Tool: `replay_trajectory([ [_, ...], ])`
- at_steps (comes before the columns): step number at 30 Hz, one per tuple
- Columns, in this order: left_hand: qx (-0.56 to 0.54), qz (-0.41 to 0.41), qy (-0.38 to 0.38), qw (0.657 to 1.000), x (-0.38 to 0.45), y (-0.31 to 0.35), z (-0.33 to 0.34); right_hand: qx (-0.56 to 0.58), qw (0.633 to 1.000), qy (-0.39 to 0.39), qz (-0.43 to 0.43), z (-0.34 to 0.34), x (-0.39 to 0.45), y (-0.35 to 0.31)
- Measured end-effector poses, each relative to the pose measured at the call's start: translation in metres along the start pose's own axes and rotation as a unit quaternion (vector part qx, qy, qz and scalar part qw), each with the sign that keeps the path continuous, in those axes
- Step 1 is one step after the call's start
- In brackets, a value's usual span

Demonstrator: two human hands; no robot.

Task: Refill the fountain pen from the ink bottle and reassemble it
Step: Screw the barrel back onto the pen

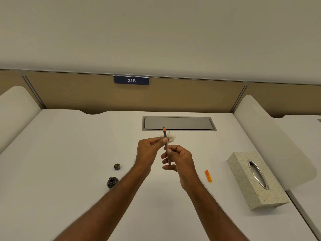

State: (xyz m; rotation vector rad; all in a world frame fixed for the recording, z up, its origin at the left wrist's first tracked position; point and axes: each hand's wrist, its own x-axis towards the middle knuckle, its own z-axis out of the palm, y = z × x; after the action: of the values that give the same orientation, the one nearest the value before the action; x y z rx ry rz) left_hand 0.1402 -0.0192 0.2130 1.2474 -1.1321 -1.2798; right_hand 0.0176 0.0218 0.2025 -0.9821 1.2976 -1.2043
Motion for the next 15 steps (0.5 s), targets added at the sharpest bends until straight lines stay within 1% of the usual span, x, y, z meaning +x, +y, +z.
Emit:
replay_trajectory([
  [4,0.002,0.002,-0.008,1.0,-0.0027,0.0042,-0.0019,0.015,1.0,-0.012,0.003,0.0003,-0.0042,0.0017],
  [11,-0.002,0.029,0.019,0.999,-0.0033,0.0078,-0.0026,0.001,1.0,-0.021,0.004,0.0008,-0.0077,0.0006],
  [13,0.006,0.031,0.03,0.999,-0.003,0.0076,-0.0021,0.003,1.0,-0.011,0.005,0.0012,-0.0082,0.0008],
  [15,0.01,0.03,0.033,0.999,-0.0033,0.0073,-0.0019,0.006,1.0,0.014,0.002,0.0014,-0.0085,0.0016],
])
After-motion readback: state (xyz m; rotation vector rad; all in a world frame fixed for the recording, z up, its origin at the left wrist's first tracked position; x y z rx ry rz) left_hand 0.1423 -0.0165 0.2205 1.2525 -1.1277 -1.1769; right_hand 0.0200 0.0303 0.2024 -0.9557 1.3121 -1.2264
